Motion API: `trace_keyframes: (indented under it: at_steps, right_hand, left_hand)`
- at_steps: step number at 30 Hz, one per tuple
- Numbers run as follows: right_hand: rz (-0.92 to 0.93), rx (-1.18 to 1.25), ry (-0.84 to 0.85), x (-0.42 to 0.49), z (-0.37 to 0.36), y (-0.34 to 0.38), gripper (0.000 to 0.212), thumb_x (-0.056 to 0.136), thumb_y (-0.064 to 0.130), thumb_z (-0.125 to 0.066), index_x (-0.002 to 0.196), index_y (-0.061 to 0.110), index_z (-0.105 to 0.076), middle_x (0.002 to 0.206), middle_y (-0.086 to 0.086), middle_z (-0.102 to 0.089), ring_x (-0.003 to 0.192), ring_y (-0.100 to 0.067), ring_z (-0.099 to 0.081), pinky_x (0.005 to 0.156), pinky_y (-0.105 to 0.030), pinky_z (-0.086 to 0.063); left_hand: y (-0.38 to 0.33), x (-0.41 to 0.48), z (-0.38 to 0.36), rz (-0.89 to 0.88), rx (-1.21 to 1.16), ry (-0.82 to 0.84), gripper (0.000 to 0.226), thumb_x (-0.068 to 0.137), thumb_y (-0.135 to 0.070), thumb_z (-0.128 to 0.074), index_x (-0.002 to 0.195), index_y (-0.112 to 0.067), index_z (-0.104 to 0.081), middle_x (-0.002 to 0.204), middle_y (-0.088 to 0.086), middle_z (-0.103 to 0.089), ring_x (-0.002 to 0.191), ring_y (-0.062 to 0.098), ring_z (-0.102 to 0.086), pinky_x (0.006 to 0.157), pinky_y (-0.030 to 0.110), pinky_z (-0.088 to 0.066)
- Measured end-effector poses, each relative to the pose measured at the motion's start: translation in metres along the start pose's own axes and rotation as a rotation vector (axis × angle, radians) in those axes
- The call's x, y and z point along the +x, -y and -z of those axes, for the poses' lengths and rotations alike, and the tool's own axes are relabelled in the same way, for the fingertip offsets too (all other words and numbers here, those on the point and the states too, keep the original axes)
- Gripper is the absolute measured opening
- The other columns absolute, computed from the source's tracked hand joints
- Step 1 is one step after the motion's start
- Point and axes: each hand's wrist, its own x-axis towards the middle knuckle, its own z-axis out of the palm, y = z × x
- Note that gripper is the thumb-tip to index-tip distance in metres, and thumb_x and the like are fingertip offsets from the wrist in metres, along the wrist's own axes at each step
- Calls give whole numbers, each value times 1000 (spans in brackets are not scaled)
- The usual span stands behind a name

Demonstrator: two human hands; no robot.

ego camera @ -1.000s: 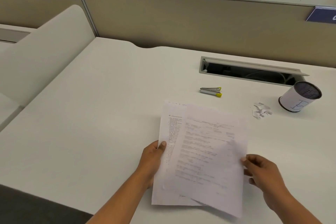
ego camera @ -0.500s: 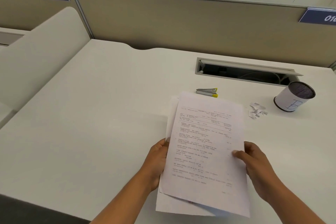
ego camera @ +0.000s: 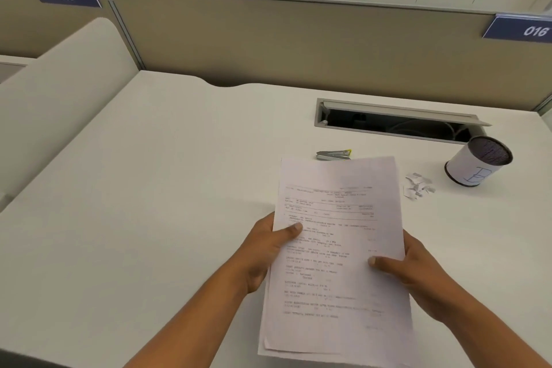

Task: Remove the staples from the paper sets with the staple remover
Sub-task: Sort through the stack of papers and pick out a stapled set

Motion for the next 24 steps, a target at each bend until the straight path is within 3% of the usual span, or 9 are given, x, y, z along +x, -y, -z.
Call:
trace_keyframes:
  at_steps: [7,13,16,19,21,24]
  right_hand:
    - [229,59,-284,17,-12,35,28,89,1,-63,112,17,-69,109,-4,-76,98,-27,-72,84,-45,-58]
    - [399,28,-289,23,-8,59,29,83,3,-70,109,15,-71,108,-6,-76,98,-27,-73,78,-35,-60]
    - [458,18,-281,25,-3,66,22,77,19,-76,99,21,-75,104,-3,-77,95,-24,-74,73,-28,-60]
    - [502,-16,-288,28,-2,72,31,81,3,-69,90,31,-78,96,4,-79,90,-20,-74,69,-25,-60]
    - [525,-40,-286,27,-3,75,38,82,0,-67,86,36,-78,91,9,-79,86,-15,-75,66,-21,-59]
    - [571,-72,-281,24,-4,79,42,83,-1,-66,85,40,-78,88,13,-78,83,-11,-74,66,-19,-58]
  left_hand:
    - [-30,9,-30,-323,96,-113,18,94,-11,-64,104,-23,-73,101,-1,-78,94,19,-74,80,35,-62]
    - [-59,10,-45,-565,172,-154,14,88,-19,-70,100,-25,-73,97,-1,-77,92,20,-72,72,29,-62]
    - [-69,9,-45,-621,158,-158,11,87,-25,-71,97,-27,-74,92,-2,-77,88,19,-73,70,27,-60]
    - [-73,10,-43,-661,178,-150,17,93,-26,-64,107,-25,-73,96,-9,-77,94,15,-72,77,25,-58]
    - [-77,9,-44,-698,186,-136,17,95,-33,-61,108,-30,-72,97,-15,-76,97,11,-71,80,23,-56]
    - [-82,4,-44,-738,151,-84,33,88,-60,-56,101,-37,-74,93,-15,-76,93,8,-71,79,20,-55]
